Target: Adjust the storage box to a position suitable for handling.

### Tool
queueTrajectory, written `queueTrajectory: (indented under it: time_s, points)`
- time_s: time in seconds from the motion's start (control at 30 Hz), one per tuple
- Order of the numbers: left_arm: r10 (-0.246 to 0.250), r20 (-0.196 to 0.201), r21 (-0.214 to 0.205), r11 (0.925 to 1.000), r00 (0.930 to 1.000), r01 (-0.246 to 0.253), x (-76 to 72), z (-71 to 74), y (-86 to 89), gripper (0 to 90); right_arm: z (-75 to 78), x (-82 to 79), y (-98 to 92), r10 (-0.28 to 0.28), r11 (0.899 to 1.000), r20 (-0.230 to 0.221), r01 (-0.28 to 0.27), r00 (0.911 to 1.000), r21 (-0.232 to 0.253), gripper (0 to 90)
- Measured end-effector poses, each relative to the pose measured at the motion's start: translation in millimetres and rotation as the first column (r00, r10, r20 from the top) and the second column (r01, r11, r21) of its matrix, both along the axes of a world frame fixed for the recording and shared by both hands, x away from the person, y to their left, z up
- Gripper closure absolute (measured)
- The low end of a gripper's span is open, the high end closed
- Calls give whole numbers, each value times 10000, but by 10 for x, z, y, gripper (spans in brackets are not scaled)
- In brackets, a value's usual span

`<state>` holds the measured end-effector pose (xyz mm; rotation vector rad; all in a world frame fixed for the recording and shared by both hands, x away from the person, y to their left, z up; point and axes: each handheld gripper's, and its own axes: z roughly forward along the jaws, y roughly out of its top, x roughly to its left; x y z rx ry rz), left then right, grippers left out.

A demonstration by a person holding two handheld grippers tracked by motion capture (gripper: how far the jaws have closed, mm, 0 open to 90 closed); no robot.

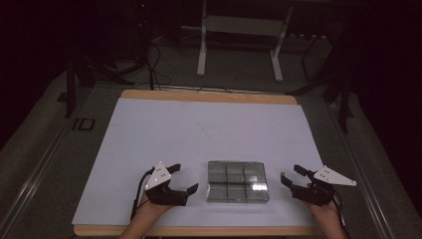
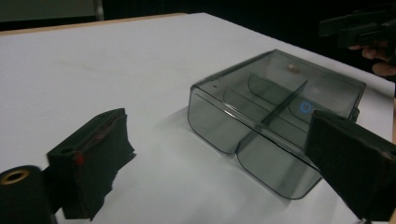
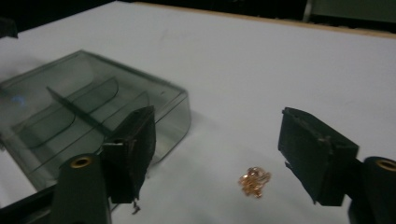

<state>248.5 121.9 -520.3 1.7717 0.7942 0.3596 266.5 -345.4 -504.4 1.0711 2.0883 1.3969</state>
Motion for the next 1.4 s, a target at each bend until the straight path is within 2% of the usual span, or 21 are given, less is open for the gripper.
queueTrajectory:
  time_s: [0.03, 0.13, 0.2, 0.23, 0.27, 0.3, 0.4, 0.43, 0.53, 0.57, 0.6, 0.63, 0.7, 0.73, 0.77, 0.8, 0.83, 0.87, 0.97, 1.07, 1.4]
  points:
    - [-45, 11, 36, 10000, 10000, 44, -4, -3, -7, 146, -18, -11, 36, 116, 9998, -1, -116, 9999, -134, 303]
    - [-111, 114, 135, 9998, 9999, 109, -21, -8, -32, 149, -30, -24, 73, 186, 9997, -56, -187, 9998, -182, 315]
    - [-152, 155, 197, 9997, 9998, 149, -26, -7, -39, 207, -35, -31, 89, 249, 9994, -75, -251, 9997, -223, 334]
    - [-221, 160, 326, 9992, 9996, 216, -38, -8, -59, 251, -56, -46, 133, 396, 9977, -95, -400, 9992, -538, 400]
    - [-224, 158, 415, 9989, 9996, 218, -40, -9, -67, 251, -56, -46, 133, 396, 9977, -95, -400, 9992, -538, 400]
    - [-257, 145, 617, 9978, 9996, 248, -45, -11, -82, 345, -75, -44, 147, 549, 9968, -212, -560, 9983, -578, 461]
    - [-242, 4, 753, 9969, 9997, 241, -43, -14, -95, 403, -90, -50, 161, 695, 9952, -293, -713, 9971, -665, 514]
    - [-315, -93, 851, 9958, 9995, 322, -41, -22, -109, 434, -104, -63, 180, 801, 9936, -300, -822, 9963, -775, 575]
    - [-296, -246, 980, 9947, 9993, 319, -39, -33, -128, 484, -118, -73, 197, 907, 9929, -390, -934, 9951, -732, 607]
    - [-371, -298, 1132, 9928, 9989, 402, -40, -42, -142, 510, -131, -81, 218, 1024, 9911, -441, -1057, 9938, -811, 645]
    - [-371, -298, 1132, 9928, 9989, 402, -40, -42, -142, 533, -131, -81, 218, 1024, 9911, -441, -1057, 9938, -811, 645]
    - [-469, -344, 1223, 9912, 9983, 508, -47, -42, -156, 579, -138, -87, 231, 1096, 9902, -476, -1133, 9928, -818, 716]
    - [-529, -342, 1292, 9900, 9980, 569, -50, -43, -167, 630, -145, -96, 240, 1122, 9900, -455, -1156, 9926, -802, 763]
    - [-587, -349, 1401, 9881, 9977, 631, -54, -45, -179, 630, -145, -96, 240, 1122, 9900, -455, -1156, 9926, -802, 763]
    - [-587, -349, 1401, 9881, 9977, 631, -54, -45, -179, 671, -145, -96, 240, 1122, 9900, -455, -1156, 9926, -802, 763]
    - [-914, -321, 1730, 9803, 9953, 956, -69, -52, -225, 729, -164, -106, 254, 1230, 9877, -534, -1274, 9910, -908, 839]
    - [-990, -359, 1807, 9780, 9944, 1039, -72, -56, -240, 735, -172, -109, 258, 1292, 9866, -579, -1342, 9899, -927, 858]
    - [-1090, -452, 1856, 9758, 9930, 1156, -71, -56, -249, 779, -181, -111, 263, 1319, 9857, -587, -1372, 9895, -980, 876]
    - [-1221, -633, 2073, 9692, 9905, 1327, -66, -69, -288, 837, -203, -119, 277, 1418, 9838, -712, -1485, 9873, -1001, 896]
    - [-1294, -753, 2159, 9659, 9887, 1429, -60, -84, -320, 896, -225, -124, 289, 1528, 9815, -768, -1604, 9853, -1047, 897]
    - [-1842, -1033, 2122, 9560, 9774, 2026, -47, -108, -391, 899, -266, -151, 318, 1854, 9753, -925, -1947, 9783, -1045, 899]
